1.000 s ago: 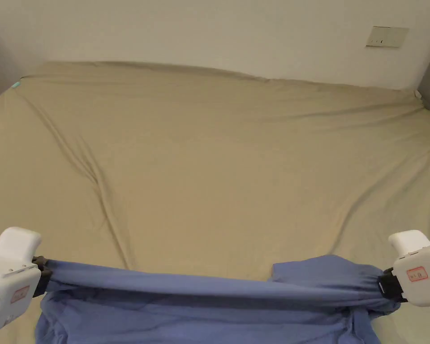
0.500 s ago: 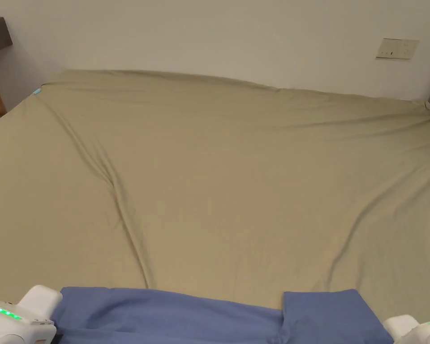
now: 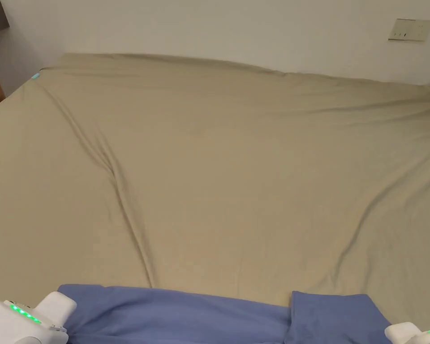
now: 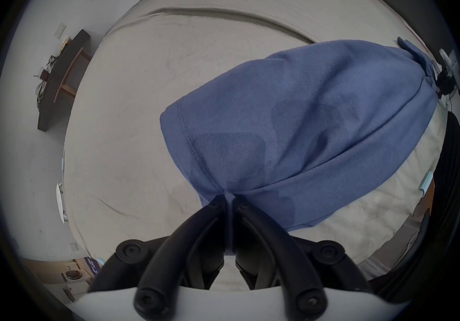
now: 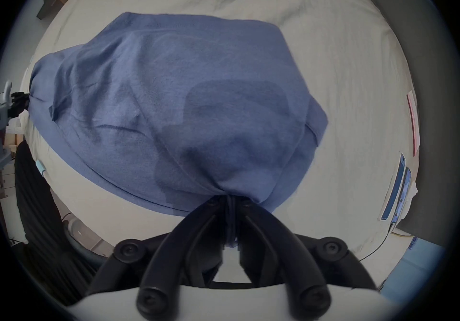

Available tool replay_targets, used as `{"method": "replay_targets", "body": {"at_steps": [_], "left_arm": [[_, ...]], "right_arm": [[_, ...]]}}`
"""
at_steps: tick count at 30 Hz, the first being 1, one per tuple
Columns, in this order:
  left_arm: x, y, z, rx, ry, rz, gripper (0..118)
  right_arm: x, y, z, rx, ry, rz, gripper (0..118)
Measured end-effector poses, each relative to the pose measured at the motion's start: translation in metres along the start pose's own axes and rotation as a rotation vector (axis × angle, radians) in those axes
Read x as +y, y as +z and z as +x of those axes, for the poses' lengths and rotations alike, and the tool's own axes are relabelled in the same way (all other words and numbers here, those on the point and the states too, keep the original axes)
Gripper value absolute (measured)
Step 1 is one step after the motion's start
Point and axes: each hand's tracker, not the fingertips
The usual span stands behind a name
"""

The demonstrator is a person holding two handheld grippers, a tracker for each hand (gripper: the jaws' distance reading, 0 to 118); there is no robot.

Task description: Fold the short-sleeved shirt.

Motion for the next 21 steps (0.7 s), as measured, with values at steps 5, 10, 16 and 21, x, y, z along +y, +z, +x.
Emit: {"method": "replay_targets", "body": {"at_steps": [5,10,16,21], "left_arm": [[0.012,0.052,-0.014,0.03,0.053,0.218,103],[0.036,0.14,-0.017,0.031,0.271,0.674,106],[0.051,0.227,0.03,0.07,0.327,0.982,76],[0.054,0.25,0.073,0.187,0.297,1.132,10]], "right_arm": [[0.006,0.057,0.018,-0.136,-0.1,0.308,110],[0.015,0.155,0.004,-0.202,-0.132,0.728,109],[-0.004,0.251,-0.085,-0.207,-0.065,1.162,89],[-0.011,0.274,-0.141,-0.318,0.027,1.308,11]]}}
